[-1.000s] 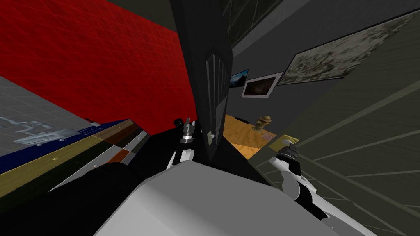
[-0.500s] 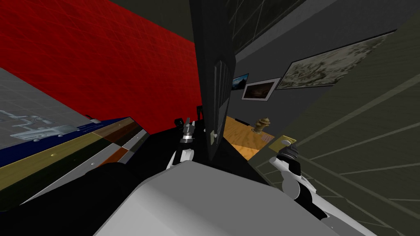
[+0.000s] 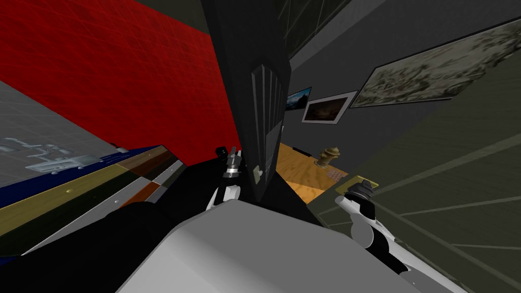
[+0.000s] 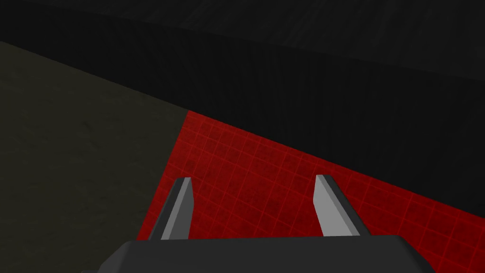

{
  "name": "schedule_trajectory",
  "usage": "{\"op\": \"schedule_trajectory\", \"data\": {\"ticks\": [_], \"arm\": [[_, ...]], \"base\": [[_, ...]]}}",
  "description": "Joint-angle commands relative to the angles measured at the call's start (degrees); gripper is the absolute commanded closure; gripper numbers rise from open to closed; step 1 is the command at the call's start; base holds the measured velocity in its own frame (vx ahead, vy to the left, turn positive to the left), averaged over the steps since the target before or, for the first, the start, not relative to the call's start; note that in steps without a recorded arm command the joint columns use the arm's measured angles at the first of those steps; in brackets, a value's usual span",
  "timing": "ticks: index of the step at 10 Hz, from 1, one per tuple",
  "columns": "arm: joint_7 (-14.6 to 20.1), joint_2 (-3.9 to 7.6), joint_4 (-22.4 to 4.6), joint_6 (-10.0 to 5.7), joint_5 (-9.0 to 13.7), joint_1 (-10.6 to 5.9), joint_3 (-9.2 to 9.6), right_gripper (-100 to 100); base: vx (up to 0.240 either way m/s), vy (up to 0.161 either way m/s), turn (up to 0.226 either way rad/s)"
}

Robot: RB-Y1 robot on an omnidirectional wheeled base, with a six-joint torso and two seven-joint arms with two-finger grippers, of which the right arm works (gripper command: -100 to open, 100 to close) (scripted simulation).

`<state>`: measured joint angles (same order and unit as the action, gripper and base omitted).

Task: Pull the door open

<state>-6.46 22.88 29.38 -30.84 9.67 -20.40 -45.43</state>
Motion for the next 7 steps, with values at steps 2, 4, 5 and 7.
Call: {"op": "schedule_trajectory", "data": {"ticks": [2, 4, 5, 7], "arm": [[0.0, 0.15, -0.3, -0.27, 0.0, -0.03, -0.09, -100], [0.0, 0.15, -0.3, -0.27, 0.0, -0.03, -0.09, 100], [0.0, 0.15, -0.3, -0.27, 0.0, -0.03, -0.09, 100], [0.0, 0.15, -0.3, -0.27, 0.0, -0.03, -0.09, 100]], "base": [[0.028, -0.076, 0.108], [-0.013, 0.019, -0.009], [0.0, 0.009, -0.013], [0.0, 0.0, 0.0]]}}
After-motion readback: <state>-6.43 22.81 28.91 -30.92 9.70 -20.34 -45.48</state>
